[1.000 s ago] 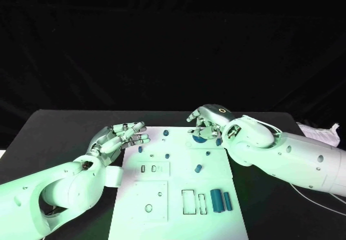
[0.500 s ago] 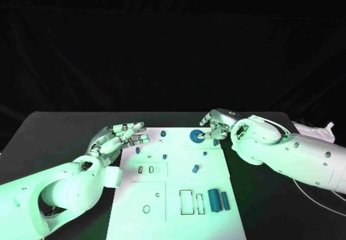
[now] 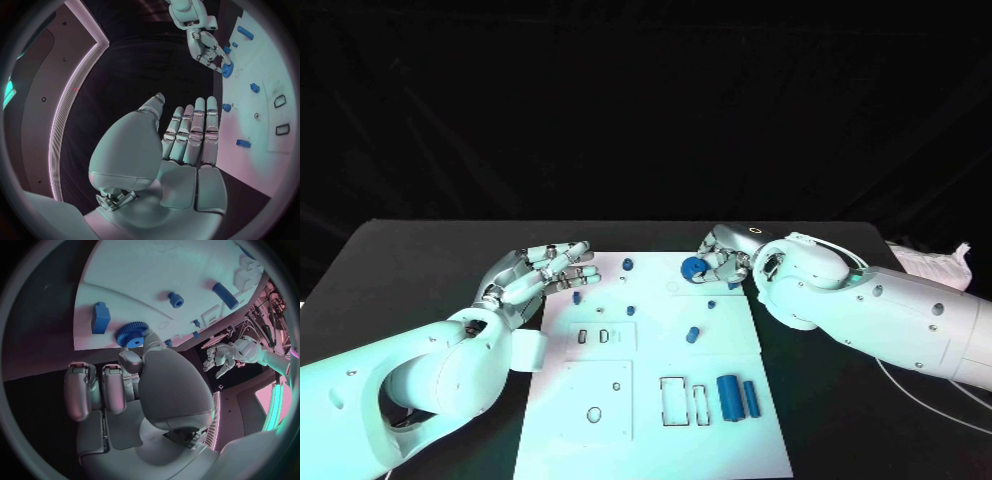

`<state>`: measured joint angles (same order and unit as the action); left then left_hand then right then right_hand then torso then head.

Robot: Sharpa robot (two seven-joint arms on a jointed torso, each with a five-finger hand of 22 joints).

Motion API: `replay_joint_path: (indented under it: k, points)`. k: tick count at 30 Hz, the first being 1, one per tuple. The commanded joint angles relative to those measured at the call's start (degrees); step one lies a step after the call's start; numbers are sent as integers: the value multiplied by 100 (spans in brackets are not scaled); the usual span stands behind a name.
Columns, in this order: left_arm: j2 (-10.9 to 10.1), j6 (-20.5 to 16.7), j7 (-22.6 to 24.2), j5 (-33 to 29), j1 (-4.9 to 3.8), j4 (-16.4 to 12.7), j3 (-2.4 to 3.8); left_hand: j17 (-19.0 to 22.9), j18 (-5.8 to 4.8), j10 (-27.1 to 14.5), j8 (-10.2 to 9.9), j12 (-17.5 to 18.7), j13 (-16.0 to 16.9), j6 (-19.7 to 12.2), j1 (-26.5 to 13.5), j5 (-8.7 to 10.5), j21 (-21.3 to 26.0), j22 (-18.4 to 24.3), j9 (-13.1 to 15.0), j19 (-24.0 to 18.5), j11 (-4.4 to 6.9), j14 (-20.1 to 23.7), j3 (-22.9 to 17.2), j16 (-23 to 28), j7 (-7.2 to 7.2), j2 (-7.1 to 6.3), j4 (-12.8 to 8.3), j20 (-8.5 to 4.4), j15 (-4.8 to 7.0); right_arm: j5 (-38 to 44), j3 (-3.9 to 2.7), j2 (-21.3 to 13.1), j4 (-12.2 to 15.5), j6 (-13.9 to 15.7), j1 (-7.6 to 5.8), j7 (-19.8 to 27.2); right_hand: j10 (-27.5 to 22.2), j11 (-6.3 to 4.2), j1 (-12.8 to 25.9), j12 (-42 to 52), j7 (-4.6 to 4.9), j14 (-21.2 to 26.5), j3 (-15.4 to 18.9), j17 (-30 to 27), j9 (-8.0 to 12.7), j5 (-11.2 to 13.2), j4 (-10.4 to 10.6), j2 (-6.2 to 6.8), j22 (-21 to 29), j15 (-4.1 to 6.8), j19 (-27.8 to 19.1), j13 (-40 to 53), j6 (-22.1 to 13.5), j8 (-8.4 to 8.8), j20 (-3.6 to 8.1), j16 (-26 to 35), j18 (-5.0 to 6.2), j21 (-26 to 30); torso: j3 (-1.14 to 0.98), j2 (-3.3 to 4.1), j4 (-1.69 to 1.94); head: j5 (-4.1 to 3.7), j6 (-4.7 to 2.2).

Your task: Assemble the parts on the task board

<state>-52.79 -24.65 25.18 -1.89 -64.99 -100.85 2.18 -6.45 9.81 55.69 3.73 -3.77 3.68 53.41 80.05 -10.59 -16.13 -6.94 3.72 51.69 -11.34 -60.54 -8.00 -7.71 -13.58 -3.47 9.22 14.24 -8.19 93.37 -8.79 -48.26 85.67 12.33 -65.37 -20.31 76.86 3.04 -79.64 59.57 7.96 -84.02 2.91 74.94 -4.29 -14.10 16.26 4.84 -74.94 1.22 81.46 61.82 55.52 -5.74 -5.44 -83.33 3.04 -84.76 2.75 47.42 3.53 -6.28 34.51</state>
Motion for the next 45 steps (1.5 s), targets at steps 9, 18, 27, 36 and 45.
replay_joint_path:
  k: [9,18,27,36,45]
  points:
    - [9,103,45,23,-7,-10,5,-7,51,-33,-17,13,-5,-38,20,24,27,6,-7,-34,-2,17,11,37,-77,35,-41,22,-31,143,0,59,-59,-201,17,-20,185,-54,-228,347,-41,-390,-168,342,-15,113,-86,-197,-476,25,104,374,246,-90,36,-78,-65,-64,-4,6,-7,0,14]
    - [14,110,42,23,-7,-13,5,-7,51,-33,-17,13,-5,-38,20,24,27,6,-7,-34,-2,17,11,37,-77,35,-41,22,-31,634,3,121,-47,-153,50,-97,349,-164,-599,677,-168,-419,-537,523,-63,629,-312,-356,-664,118,236,730,685,-226,111,-176,-106,-150,-4,7,0,-2,23]
    - [16,114,38,23,-6,-5,5,-7,51,-33,-17,13,-5,-38,20,24,27,6,-7,-34,-2,17,11,37,-77,35,-41,22,-31,1317,5,152,223,307,130,-127,414,-236,-755,753,-249,-432,-876,612,-94,756,-489,-384,-827,180,352,850,893,-249,178,-221,-144,-223,-3,3,-6,-1,8]
    - [19,118,37,23,-6,0,5,-9,52,-38,-15,11,-5,-42,26,23,28,8,-6,-35,-3,17,7,39,-78,43,-52,23,-31,1526,4,224,663,648,162,-165,429,-241,-689,737,-249,-432,-1067,624,-90,618,-535,-319,-904,186,407,878,916,-197,193,-226,-161,-257,2,3,5,10,-22]
    - [45,136,32,23,-6,1,5,-13,53,-50,-12,8,-4,-53,50,20,28,11,-5,-35,-5,16,-13,45,-81,68,-86,24,-31,1505,14,639,704,595,154,-157,428,-234,-646,715,-238,-432,-1162,626,-84,605,-563,-266,-942,182,433,883,905,-155,192,-227,-170,-274,10,8,20,92,-28]
